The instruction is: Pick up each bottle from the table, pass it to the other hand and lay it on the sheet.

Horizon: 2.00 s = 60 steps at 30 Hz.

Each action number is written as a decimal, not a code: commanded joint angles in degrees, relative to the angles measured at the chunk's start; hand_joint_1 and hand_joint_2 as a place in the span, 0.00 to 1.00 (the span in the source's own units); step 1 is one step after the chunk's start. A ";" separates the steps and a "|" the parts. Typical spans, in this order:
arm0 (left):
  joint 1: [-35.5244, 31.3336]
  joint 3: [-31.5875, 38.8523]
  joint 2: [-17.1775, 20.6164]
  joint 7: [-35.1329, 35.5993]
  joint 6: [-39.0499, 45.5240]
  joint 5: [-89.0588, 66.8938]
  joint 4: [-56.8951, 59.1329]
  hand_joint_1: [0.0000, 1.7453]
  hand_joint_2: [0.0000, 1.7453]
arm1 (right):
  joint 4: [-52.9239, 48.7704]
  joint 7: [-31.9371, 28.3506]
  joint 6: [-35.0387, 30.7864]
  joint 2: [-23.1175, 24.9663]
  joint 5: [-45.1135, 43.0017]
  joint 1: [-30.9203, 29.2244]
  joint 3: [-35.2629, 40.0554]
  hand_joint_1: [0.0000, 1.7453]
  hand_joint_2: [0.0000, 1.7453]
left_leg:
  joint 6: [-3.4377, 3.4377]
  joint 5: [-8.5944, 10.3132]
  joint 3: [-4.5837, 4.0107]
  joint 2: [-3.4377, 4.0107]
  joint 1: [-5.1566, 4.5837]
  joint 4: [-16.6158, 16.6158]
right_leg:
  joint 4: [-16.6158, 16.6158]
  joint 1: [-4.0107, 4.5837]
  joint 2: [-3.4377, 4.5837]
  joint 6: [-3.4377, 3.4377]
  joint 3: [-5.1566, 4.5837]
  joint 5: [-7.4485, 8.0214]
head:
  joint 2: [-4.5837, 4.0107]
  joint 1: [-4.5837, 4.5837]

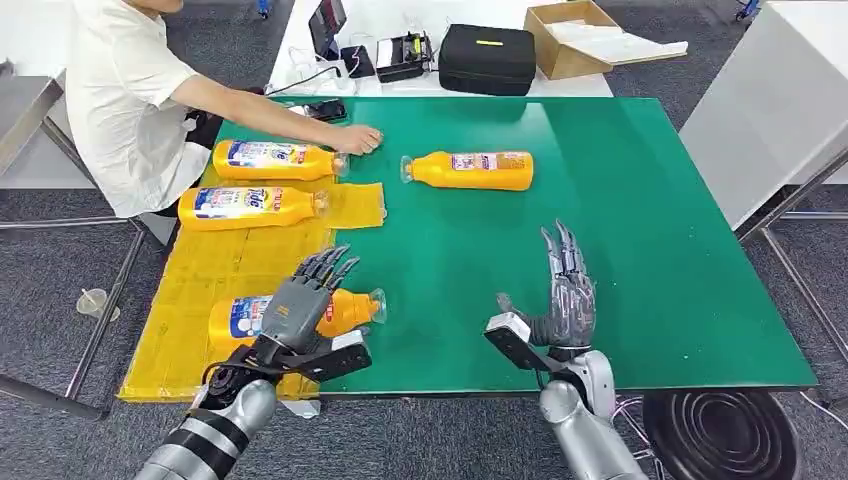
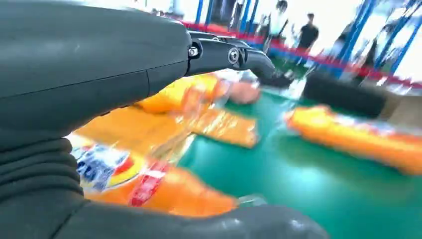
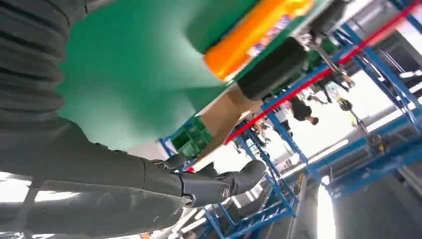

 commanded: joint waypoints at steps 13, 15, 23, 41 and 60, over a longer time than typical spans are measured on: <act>7.25 -7.58 0.60 -3.31 -2.54 6.62 -18.82 0.00 1.00 | 9.61 7.82 2.31 -8.84 11.93 -4.98 1.80 0.00 1.00 | 0.01 -0.12 0.08 0.18 0.01 0.01 | -0.04 0.07 0.09 -0.17 0.05 -0.03 | 0.00 -0.02; 7.25 -7.58 0.60 -3.31 -2.54 6.62 -18.82 0.00 1.00 | 9.61 7.82 2.31 -8.84 11.93 -4.98 1.80 0.00 1.00 | 0.01 -0.13 0.10 0.16 0.01 -0.01 | -0.04 0.06 0.07 -0.17 0.07 -0.05 | 0.00 -0.02; 7.54 -8.00 -0.18 -5.46 -4.45 12.46 -19.69 0.00 1.00 | 21.75 12.40 20.22 -11.75 10.01 -16.78 5.99 0.00 1.00 | 0.04 -0.17 0.11 0.39 -0.01 0.07 | 0.00 0.05 0.29 -0.17 0.03 0.00 | 0.00 -0.04; 4.80 -9.97 -1.09 -7.25 -4.28 17.62 -15.56 0.00 1.00 | 35.94 18.09 40.30 -9.98 3.55 -31.96 18.26 0.00 1.00 | 0.01 -0.16 0.18 0.37 -0.01 0.08 | 0.02 0.06 0.25 -0.20 0.10 -0.02 | 0.00 -0.02; 1.97 -11.20 -1.67 -9.20 -3.55 21.32 -12.44 0.00 1.00 | 42.39 15.13 51.78 -11.08 -0.26 -36.64 24.82 1.00 1.00 | 0.02 -0.17 0.25 0.19 0.04 0.11 | 0.00 0.12 0.04 -0.27 0.25 -0.08 | 0.00 -0.02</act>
